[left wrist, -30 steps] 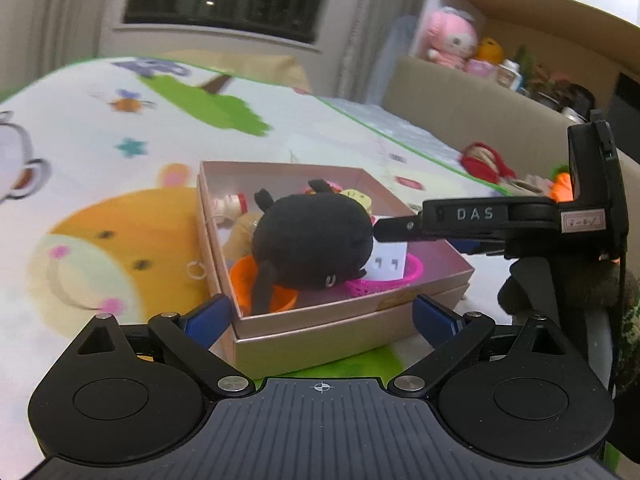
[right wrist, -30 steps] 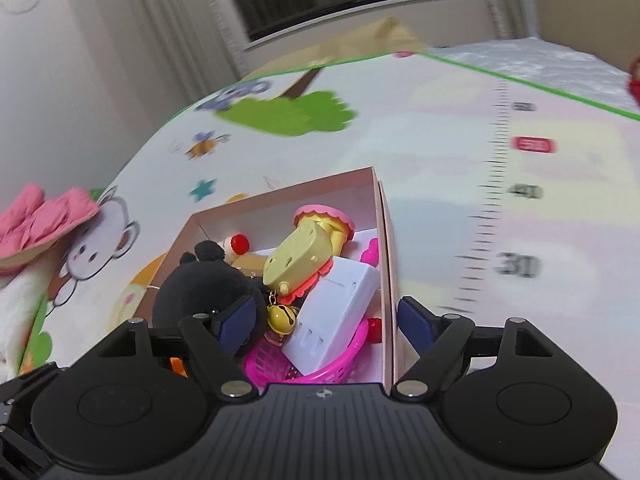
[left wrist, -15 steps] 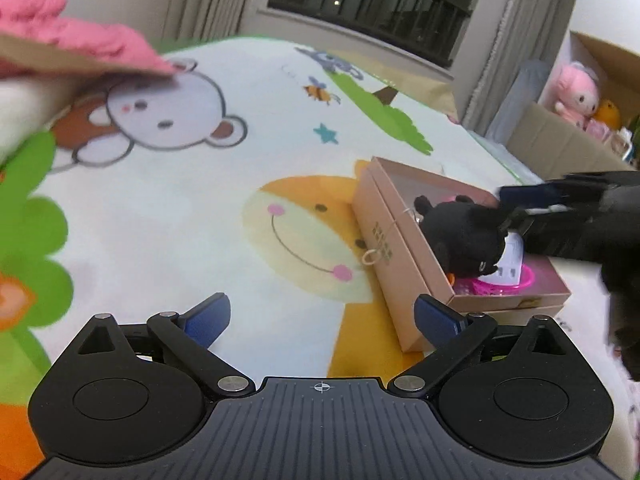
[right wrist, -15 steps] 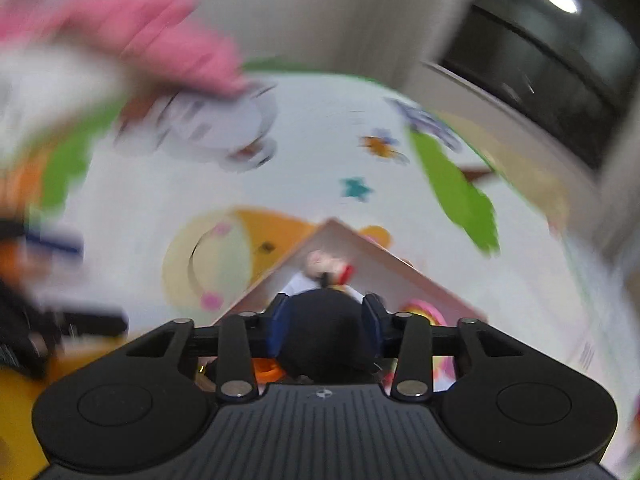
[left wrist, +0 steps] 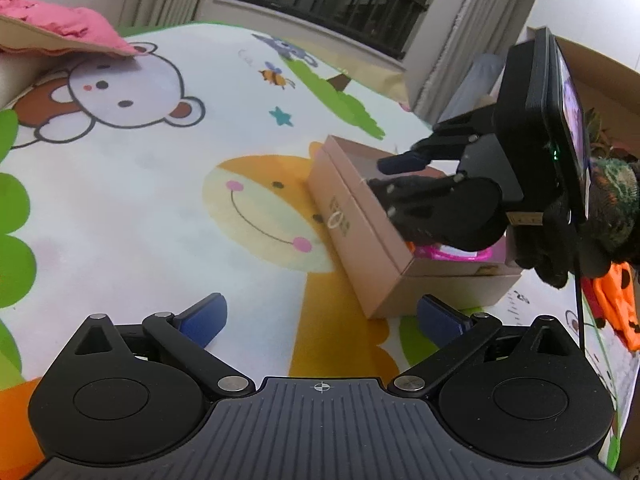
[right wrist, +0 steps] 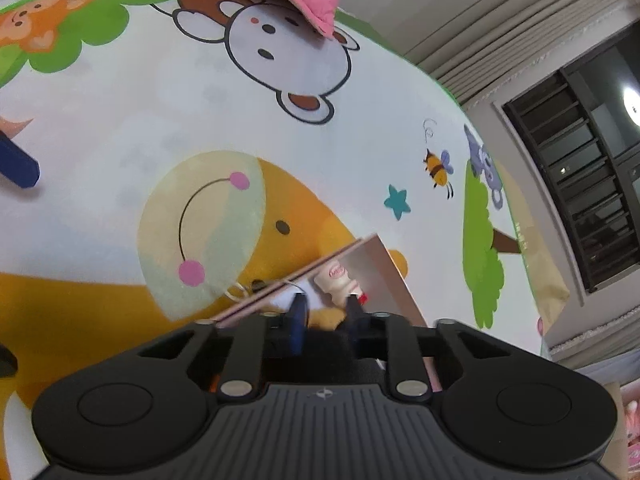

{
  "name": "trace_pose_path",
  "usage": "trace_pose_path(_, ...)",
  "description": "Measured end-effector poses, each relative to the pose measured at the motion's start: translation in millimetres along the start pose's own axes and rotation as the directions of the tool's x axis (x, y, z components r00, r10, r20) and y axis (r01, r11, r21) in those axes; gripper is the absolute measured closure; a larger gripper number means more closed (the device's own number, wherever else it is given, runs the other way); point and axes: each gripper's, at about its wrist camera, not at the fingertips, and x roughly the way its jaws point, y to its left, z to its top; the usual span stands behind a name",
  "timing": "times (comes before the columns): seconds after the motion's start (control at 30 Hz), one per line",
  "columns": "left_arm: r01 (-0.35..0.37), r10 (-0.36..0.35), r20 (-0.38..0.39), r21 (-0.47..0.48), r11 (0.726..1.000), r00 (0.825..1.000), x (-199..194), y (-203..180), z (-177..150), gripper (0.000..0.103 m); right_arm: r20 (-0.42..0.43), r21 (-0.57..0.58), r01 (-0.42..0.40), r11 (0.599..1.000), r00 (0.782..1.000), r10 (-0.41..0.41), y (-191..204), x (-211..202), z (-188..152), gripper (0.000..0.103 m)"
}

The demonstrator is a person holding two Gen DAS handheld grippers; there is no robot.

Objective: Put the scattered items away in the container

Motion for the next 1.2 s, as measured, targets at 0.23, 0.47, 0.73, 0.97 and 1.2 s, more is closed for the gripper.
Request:
trace_pose_path(0.23,-0.042,0.042,-0.04,0.015,0.999,0.998,12,0,-5,0.0,-0.111,0.053,0.153,0.987,0.983,-0.146,-24,8,-17,0.095)
trace_pose_path(0.47,-0.051,0.052,-0.051,0.023,0.998,0.997,16,0,-7,0.0,-0.211,0.367,0.114,0.923,0.977,-0.037,-81,-17,-74,0.094)
trace_pose_path(0.73,-0.072,0.075,-0.055,0.053,0.996,0.996,20,-5,-10,0.0,-0.015,0.568,-0.077,0.819,0.995,0.103,-92,-32,-54,0.07)
trace_pose_path(0.97,-0.084,0.089,-0.06,0.074,0.994,0.994,23,-7,-12,0.0,0.17,0.779,-0.167,0.604,0.984,0.053,-118,-52,-67,0.014)
trace_pose_path(1.2,-0.106,0.11,-0.088,0.051,0.993,0.99,13,-23,-4,0.0,0.035,0.826,-0.143,0.545,0.979,0.203,-88,6,-72,0.009)
